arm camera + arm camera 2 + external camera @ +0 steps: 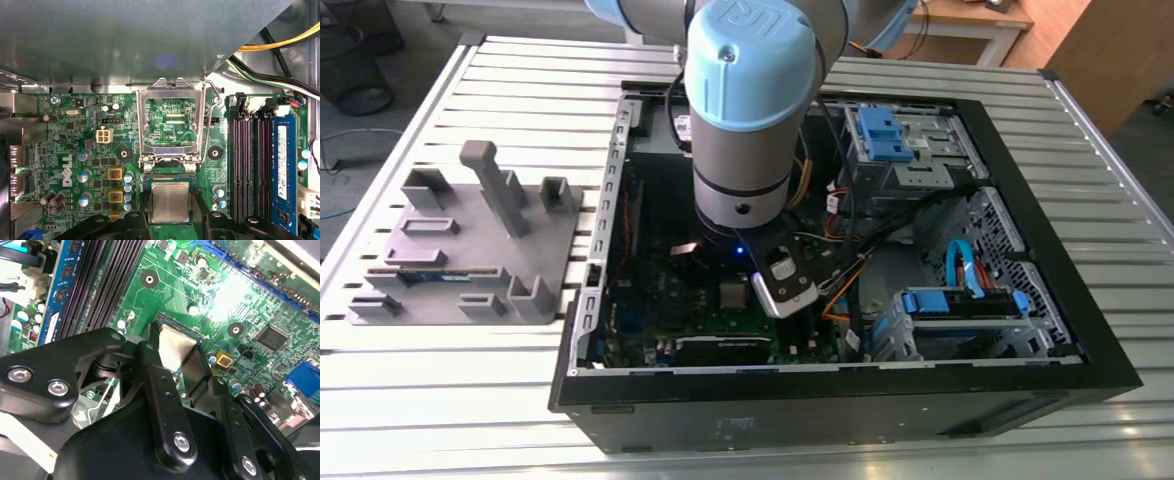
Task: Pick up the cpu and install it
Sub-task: 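Place the cpu into insertion slot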
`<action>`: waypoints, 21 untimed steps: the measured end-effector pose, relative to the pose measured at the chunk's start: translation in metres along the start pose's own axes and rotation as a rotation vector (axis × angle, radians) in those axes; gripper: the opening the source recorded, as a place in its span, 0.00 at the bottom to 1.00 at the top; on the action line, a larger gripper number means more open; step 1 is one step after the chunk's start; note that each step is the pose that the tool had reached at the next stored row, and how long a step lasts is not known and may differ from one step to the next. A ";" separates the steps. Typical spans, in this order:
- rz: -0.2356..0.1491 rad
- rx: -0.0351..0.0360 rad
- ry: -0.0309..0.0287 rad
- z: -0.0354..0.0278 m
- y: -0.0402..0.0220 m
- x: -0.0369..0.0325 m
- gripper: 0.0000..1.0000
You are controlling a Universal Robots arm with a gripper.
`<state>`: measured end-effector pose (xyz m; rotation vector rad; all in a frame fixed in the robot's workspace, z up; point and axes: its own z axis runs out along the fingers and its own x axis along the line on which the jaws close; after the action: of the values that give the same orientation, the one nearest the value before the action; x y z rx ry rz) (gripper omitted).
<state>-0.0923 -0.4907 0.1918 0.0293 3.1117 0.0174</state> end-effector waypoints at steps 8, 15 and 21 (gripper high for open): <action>0.000 0.0025 -0.0001 -0.0040 0.0000 -0.0001 0.45; 0.000 0.0025 -0.0001 -0.0041 0.0000 -0.0001 0.45; 0.000 0.0025 -0.0001 -0.0042 0.0000 -0.0001 0.44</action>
<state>-0.0923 -0.4907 0.1961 0.0292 3.1117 0.0135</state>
